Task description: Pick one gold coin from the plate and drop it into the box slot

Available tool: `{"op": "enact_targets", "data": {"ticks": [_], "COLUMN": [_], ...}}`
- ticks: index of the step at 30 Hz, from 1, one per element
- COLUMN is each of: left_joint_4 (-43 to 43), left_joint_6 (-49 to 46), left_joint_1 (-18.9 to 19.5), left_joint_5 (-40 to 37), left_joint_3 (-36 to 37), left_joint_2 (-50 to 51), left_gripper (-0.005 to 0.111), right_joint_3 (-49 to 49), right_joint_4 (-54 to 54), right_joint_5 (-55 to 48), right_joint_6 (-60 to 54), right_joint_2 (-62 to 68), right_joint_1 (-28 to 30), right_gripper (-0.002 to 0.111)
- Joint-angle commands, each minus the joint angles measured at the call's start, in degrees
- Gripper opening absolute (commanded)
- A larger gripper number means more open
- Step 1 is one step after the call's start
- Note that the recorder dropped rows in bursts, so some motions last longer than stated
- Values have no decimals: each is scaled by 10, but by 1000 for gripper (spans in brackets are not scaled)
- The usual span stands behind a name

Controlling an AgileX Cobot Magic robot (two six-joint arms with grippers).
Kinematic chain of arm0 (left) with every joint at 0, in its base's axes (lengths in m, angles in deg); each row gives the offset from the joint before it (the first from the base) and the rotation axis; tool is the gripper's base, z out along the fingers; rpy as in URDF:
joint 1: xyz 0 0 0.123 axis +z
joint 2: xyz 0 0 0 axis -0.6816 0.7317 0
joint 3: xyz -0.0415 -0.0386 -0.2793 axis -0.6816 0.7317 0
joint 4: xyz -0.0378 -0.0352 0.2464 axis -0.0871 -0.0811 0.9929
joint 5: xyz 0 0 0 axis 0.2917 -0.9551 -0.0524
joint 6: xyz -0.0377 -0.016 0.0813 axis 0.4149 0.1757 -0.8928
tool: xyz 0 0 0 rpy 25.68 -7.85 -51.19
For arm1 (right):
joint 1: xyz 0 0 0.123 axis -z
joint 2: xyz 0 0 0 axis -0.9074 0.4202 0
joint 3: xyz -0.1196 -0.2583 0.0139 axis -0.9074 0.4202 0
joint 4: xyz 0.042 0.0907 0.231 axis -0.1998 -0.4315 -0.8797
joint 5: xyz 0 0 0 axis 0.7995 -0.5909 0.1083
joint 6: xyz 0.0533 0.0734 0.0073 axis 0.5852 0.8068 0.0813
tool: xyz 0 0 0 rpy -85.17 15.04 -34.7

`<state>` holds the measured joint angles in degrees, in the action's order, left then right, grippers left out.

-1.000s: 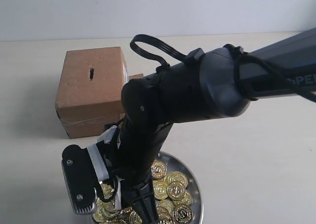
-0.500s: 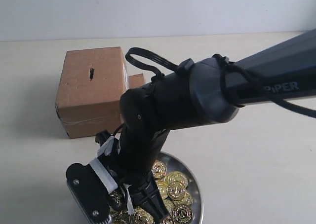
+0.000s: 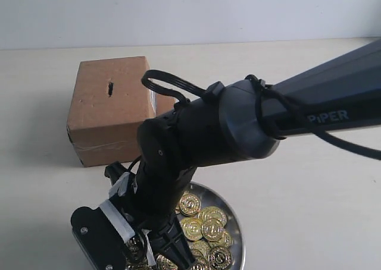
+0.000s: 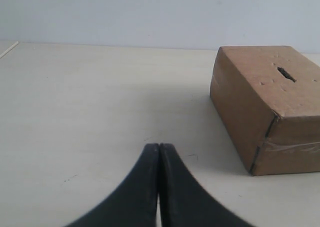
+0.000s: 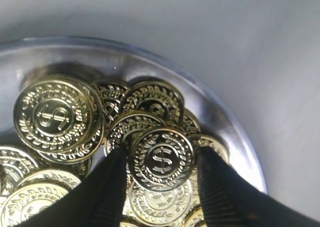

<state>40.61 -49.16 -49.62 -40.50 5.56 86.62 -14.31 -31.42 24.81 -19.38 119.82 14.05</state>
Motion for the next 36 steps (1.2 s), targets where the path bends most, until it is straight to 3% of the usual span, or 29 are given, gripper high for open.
{"op": "enact_targets", "data": {"ticks": [1,13,26,36], "left_joint_4": [-2,-2,-2,-2], "left_joint_6": [2,2,2,2], "left_joint_1": [2,2,2,2], "left_joint_5": [0,0,0,0], "left_joint_3": [0,0,0,0], "left_joint_2": [-3,-3,-3,-3], "left_gripper": [1,1,1,1], "right_joint_3": [-3,-3,-3,-3], "right_joint_4": [-3,-2,-2,-3], "right_joint_5": [7,12,33,33], "right_joint_6": [-3,2,165,180], "right_joint_2": [-1,3,9,9], "right_joint_1": [-2,-2,-2,-2], "right_gripper": [42,42,47,40]}}
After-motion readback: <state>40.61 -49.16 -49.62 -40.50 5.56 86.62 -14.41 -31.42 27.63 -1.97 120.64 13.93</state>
